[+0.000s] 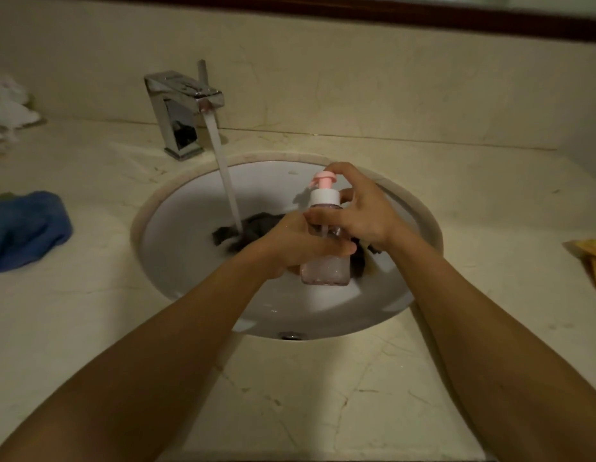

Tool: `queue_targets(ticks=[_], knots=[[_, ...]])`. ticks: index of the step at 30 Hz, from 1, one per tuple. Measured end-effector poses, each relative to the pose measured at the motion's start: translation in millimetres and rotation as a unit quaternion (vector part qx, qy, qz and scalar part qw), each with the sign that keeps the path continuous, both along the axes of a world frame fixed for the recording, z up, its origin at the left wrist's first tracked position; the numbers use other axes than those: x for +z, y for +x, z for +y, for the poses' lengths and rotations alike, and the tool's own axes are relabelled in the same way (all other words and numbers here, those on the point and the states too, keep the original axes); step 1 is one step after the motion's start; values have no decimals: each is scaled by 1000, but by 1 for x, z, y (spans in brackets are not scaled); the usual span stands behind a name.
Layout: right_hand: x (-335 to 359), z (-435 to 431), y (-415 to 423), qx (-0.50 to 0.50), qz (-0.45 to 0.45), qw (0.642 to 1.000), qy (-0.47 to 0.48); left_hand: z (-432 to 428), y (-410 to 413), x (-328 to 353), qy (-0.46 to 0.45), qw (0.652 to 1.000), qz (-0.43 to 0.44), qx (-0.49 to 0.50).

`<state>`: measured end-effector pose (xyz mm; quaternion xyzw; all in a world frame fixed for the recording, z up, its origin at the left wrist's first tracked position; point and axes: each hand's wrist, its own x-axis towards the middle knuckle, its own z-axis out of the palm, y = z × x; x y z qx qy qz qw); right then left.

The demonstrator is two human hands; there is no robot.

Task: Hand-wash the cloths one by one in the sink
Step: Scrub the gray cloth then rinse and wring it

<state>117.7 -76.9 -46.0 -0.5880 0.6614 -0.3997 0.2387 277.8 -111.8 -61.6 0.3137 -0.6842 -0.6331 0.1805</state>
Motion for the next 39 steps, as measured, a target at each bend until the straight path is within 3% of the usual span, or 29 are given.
queue_targets(ticks=[19, 29, 35, 39], knots=[[0, 2, 3, 14, -29, 999, -14, -2, -2, 0, 6, 1000, 7, 8], [8, 13, 1, -2, -71, 997, 42, -11, -7, 5, -87, 994, 51, 50], [31, -5, -30, -86, -118, 989, -35, -31, -43, 43, -201, 971, -8, 128], [52, -26, -56, -156, -79, 980, -94, -50, -82, 58, -227, 960, -32, 158]])
